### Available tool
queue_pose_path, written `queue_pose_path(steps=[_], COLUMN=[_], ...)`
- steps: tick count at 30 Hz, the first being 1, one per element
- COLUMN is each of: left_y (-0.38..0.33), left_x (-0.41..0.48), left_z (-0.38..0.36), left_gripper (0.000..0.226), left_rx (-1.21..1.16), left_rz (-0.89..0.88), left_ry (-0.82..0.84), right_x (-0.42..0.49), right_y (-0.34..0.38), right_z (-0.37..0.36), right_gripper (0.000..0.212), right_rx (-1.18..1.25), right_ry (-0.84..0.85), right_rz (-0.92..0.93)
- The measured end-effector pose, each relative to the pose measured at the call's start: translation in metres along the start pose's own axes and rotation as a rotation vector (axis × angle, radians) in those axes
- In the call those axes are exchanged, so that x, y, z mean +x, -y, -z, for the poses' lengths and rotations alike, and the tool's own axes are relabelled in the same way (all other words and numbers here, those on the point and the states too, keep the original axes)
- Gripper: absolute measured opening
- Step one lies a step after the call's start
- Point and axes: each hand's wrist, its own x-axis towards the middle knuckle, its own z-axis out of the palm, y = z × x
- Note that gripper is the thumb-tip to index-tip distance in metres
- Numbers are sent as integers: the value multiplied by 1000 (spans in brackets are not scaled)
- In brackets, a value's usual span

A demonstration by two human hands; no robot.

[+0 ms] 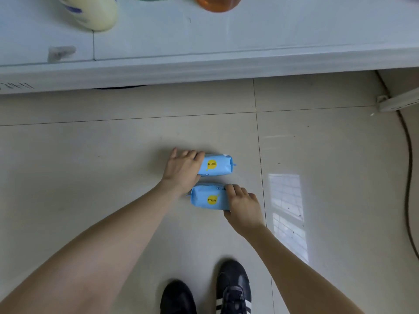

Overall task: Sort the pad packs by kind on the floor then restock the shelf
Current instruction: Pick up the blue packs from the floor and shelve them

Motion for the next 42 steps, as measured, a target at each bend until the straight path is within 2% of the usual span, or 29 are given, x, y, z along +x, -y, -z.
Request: queue_pose_path(steps=[5, 12, 19, 30, 42], left_y=[-6, -7, -2, -9, -7], left_x=[-8, -53, -126, -272, -424], left_z=[5, 35, 111, 253, 415], left_gripper=[39, 38, 37, 34, 39], left_rx=[-17, -144, -242, -391, -365], left_rz=[39, 94, 135, 188, 137], left_ry=[-14, -12, -46, -171, -380], right_x=[-19, -62, -118, -230, -366], right_y=[-8, -5, 23, 62, 128], right_z=[4, 42, 116, 249, 381], right_gripper=[51, 49, 48, 48, 48], right_rx=[80, 107, 96, 40, 160], right_ry=[40, 88, 95, -22, -273], right_rz=[-43, -82, -48, 4, 11])
